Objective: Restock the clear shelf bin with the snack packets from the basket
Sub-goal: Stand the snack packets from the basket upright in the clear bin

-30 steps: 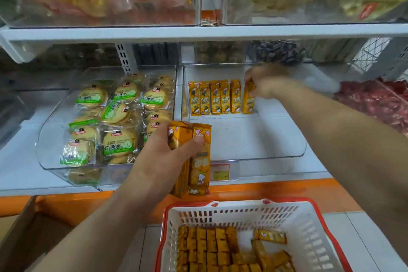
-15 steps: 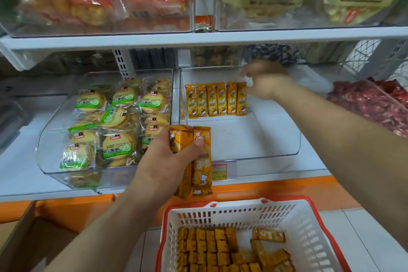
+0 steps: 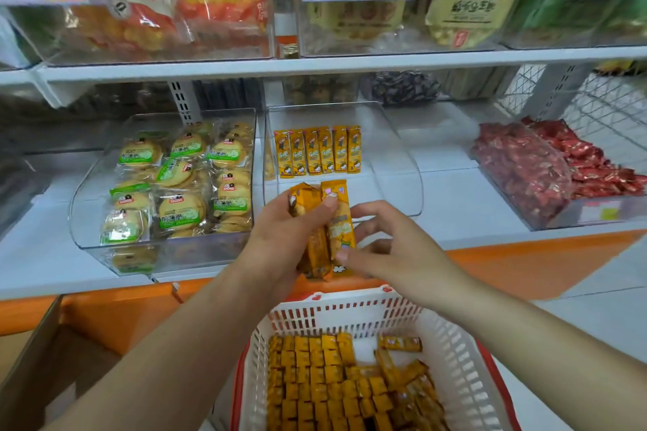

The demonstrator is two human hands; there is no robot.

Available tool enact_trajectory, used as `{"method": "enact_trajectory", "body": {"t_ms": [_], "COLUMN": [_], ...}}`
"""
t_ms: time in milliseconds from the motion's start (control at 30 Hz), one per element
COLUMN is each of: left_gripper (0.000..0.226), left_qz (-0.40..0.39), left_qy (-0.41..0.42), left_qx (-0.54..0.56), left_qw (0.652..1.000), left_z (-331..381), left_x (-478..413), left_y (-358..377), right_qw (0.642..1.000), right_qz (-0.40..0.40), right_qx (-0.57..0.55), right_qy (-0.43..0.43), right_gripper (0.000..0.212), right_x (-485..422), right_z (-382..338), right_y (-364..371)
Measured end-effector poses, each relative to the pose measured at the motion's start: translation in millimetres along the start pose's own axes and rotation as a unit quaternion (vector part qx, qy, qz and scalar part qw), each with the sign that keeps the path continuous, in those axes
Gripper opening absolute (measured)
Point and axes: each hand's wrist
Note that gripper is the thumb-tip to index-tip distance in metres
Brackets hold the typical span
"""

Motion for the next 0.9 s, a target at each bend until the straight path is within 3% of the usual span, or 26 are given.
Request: {"method": "enact_trajectory", "body": {"t_ms": [167,333,567,800,900], "left_gripper": [0.007,0.019,0.021,0.023,0.023], "left_qz": [-0.001,0.061,-0.045,-0.038,-0.005], "left_qy": [0.025,0.096,0.056,0.051,0.057], "left_qx": [-0.008,-0.157,-0.255,-0.269,-0.257], "left_qw": [1.000,0.981,0.964,0.961,0.965], "left_z": [2,6,-4,-5,2], "left_x": [4,0,3,-1,-7], "left_y": [6,-2,0,-1,-9], "right_qw": [0.995,0.995,0.978,0.992,0.988], "right_qz": [-0.030,-0.015,0.126,0.078,0.106], "right_qx": [-0.088,-0.090,-0.159,-0.082,-0.002], "right_qy": [0.018,0.034,-0.041,-0.063,-0.112], "right_gripper": [0.042,0.031,0.033,0.018,0.029], "right_x": [1,-2,-15,-25,-40], "right_z": [-1,6,11,2,-11], "right_y": [-11,-21,-33,-44,-62]}}
Point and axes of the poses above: each hand's wrist, its own x-axis away from the middle knuckle, its own y-axis out of the palm, z = x × y, and after that the axes turned 1 degree about -z, right-handed
